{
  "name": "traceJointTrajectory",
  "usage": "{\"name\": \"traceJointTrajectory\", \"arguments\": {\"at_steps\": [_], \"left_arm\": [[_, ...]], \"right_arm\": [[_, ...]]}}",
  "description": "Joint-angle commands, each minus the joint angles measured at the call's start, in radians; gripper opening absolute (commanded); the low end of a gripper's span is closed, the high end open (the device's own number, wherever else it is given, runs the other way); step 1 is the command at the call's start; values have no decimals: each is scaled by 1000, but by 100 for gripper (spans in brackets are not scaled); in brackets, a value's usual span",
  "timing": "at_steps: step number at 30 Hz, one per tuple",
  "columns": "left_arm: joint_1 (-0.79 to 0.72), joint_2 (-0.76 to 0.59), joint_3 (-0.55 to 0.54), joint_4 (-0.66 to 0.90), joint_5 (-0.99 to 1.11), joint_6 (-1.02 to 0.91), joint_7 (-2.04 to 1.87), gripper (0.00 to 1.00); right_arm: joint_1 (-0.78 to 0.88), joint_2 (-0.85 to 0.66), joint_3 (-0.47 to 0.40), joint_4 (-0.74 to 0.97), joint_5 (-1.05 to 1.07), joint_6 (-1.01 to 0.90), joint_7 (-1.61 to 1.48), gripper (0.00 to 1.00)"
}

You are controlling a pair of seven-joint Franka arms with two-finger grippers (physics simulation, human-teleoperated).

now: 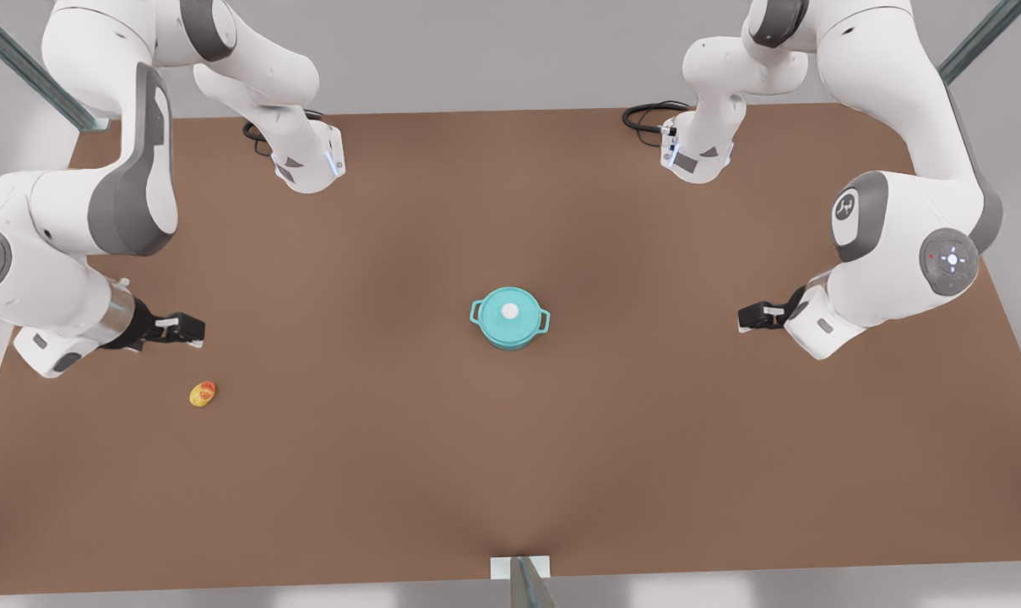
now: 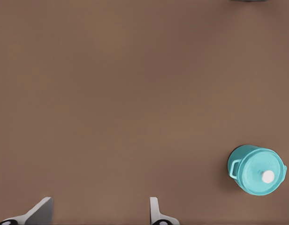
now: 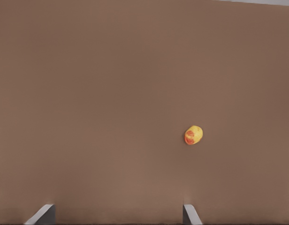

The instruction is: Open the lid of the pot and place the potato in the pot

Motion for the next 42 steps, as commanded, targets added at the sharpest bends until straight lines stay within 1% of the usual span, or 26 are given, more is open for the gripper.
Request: {"name": "traceJointTrajectory", "arguments": {"at_steps": [1,3,4,5,6,7,8,10,11,12,13,14,15,17,19,25,26,27,32,33,37,39,42], "left_arm": [[0,0,0,3,1,-4,-58,100],[-1,5,0,13,-11,0,-58,100],[-38,7,-3,12,10,11,-55,100],[-192,25,-6,12,75,43,-99,100],[-281,39,-8,12,67,89,-188,100],[-382,85,-17,12,59,177,-380,100],[-460,125,-17,9,84,238,-463,100],[-544,209,-17,0,88,243,-466,100],[-584,240,-17,1,102,275,-509,100],[-620,286,-17,6,99,390,-639,100],[-664,318,-17,-4,150,414,-675,100],[-683,356,-17,-8,179,479,-748,100],[-681,375,-15,-14,179,493,-768,100],[-676,402,-14,-14,173,536,-803,100],[-676,424,-12,-16,168,574,-828,100],[-698,430,-17,-28,167,629,-905,100],[-699,430,-17,-36,177,629,-903,100],[-706,430,-17,-54,179,646,-900,100],[-724,428,-14,-79,181,646,-902,100],[-729,428,-15,-99,220,645,-906,100],[-729,424,-14,-120,245,637,-905,100],[-729,424,-14,-134,246,637,-905,100],[-736,422,-12,-145,248,637,-919,100]], "right_arm": [[35,18,1,0,6,-69,27,100],[35,28,1,0,3,-67,63,100],[29,29,0,-3,5,-52,63,100],[12,34,-5,-52,5,28,69,100],[-7,32,-11,-98,3,80,81,100],[-30,31,-11,-121,3,106,81,100],[-47,19,-10,-170,2,152,81,100],[-67,-58,-10,-348,3,313,81,100],[-71,-60,-11,-362,5,335,69,100],[-70,-83,-20,-451,-4,421,73,100],[-70,-104,-36,-549,-1,513,80,100],[-70,-106,-47,-595,6,566,105,100],[-70,-100,-48,-607,6,611,201,100],[-71,-89,-62,-664,5,746,296,100],[-71,-63,-68,-678,5,810,368,100],[-73,44,-132,-684,5,950,461,100],[-85,66,-152,-695,2,979,461,100],[-106,78,-152,-706,0,1014,461,100],[-151,153,-152,-709,-1,1077,463,100],[-151,161,-152,-707,-1,1080,461,100],[-156,175,-151,-703,-1,1080,463,100],[-159,207,-151,-703,0,1080,463,100],[-168,264,-151,-707,-3,1129,455,100]]}}
